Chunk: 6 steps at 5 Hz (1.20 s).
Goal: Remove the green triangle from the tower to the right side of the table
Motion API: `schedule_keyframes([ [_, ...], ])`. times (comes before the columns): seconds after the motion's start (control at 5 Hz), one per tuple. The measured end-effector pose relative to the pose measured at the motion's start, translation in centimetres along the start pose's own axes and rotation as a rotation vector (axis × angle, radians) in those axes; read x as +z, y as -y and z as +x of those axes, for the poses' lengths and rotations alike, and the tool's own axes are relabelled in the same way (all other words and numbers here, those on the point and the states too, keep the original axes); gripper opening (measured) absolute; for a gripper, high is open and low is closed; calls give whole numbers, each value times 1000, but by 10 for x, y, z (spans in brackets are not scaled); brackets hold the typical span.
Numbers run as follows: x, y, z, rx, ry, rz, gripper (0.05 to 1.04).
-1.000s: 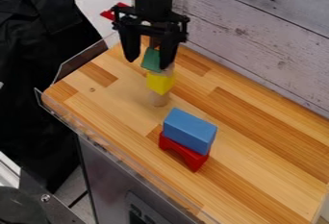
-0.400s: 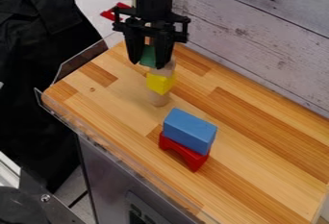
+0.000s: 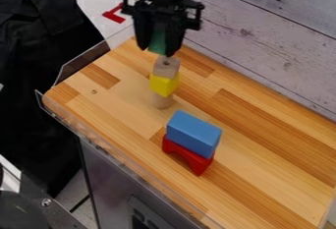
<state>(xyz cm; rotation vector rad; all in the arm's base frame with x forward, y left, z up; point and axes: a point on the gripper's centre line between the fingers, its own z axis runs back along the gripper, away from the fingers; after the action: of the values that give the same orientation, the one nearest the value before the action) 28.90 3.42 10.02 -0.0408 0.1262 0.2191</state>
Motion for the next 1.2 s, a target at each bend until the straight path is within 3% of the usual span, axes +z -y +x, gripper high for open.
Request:
schedule_keyframes([
  [0.2,13,37,8,-89,48,26,527],
  [0.4,-8,74,9,-156,18,-16,527],
  [0.6,-33,112,3,-200,-31,-92,527],
  [0.8,-50,136,-6,-256,-70,-106,527],
  [1.2,-83,151,-15,-285,-131,-78,527],
])
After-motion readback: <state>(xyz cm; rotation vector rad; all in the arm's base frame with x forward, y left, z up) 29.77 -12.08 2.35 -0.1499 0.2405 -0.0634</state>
